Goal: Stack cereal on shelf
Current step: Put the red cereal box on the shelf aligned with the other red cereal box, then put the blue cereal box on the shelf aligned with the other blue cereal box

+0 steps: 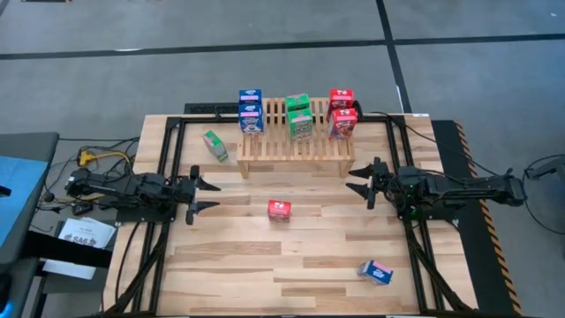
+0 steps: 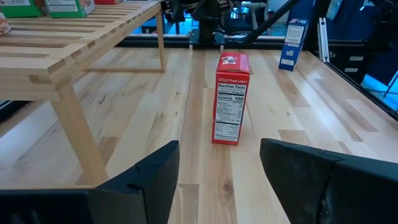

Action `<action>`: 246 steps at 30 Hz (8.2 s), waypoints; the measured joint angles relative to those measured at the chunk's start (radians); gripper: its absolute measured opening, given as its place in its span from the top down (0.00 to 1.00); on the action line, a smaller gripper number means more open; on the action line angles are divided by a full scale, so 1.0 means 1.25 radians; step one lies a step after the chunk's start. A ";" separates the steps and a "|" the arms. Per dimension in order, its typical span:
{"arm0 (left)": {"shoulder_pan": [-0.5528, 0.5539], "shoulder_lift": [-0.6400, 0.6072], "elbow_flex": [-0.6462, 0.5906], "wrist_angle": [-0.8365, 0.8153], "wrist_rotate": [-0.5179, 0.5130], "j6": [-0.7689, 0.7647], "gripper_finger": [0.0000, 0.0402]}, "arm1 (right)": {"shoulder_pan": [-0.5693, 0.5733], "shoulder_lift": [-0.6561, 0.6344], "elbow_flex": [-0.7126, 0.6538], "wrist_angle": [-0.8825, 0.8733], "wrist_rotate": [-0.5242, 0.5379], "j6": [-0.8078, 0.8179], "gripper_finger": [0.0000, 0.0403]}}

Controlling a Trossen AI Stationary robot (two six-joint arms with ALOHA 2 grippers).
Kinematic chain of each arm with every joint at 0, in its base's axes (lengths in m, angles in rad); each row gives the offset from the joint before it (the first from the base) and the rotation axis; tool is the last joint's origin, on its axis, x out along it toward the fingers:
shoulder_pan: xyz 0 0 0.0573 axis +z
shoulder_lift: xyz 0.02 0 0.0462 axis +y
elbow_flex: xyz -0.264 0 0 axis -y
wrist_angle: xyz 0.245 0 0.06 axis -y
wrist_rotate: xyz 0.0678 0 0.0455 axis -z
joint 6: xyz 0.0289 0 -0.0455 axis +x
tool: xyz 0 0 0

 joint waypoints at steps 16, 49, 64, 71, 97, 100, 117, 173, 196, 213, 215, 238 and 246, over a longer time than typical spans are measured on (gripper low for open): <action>0.000 0.000 0.000 0.000 0.000 0.000 0.47 | 0.080 0.174 0.229 0.017 0.009 -0.171 0.34; 0.000 0.000 0.000 0.000 0.000 0.000 0.47 | 0.121 0.973 0.706 0.162 -0.043 -0.021 0.04; 0.000 0.000 -0.001 0.000 -0.001 0.000 0.47 | 0.147 1.102 0.733 0.152 -0.044 -0.017 0.01; 0.000 0.000 -0.001 0.000 0.000 0.000 0.47 | 0.170 1.110 0.734 0.117 -0.035 -0.018 0.01; 0.000 0.000 -0.001 0.001 -0.001 0.000 0.47 | 0.181 1.189 0.769 0.059 0.003 -0.014 0.12; 0.000 0.000 -0.001 0.002 0.000 0.000 0.47 | 0.181 1.189 0.769 0.049 -0.001 -0.001 0.21; 0.000 0.000 -0.001 0.002 0.000 0.000 0.47 | 0.182 1.184 0.769 0.021 -0.024 0.005 0.52; 0.000 0.000 -0.001 0.002 -0.002 0.000 0.47 | -0.236 0.609 0.900 -0.738 -0.156 -0.478 0.53; 0.000 0.000 -0.001 0.002 -0.003 0.000 0.47 | -0.342 0.625 0.900 -0.743 -0.231 -0.510 0.38; 0.000 0.000 -0.001 0.002 -0.002 0.000 0.47 | -0.348 0.622 0.958 -0.783 -0.209 -0.519 0.37; 0.000 0.000 -0.001 0.002 -0.002 0.000 0.47 | -0.348 0.622 0.969 -0.797 -0.207 -0.519 0.37; 0.000 0.000 -0.001 0.002 -0.002 0.000 0.47 | -0.273 0.622 1.100 -1.022 -0.185 -0.253 0.37; 0.000 0.000 -0.001 0.002 -0.002 0.000 0.47 | -0.076 0.623 1.089 -1.165 -0.184 0.135 0.37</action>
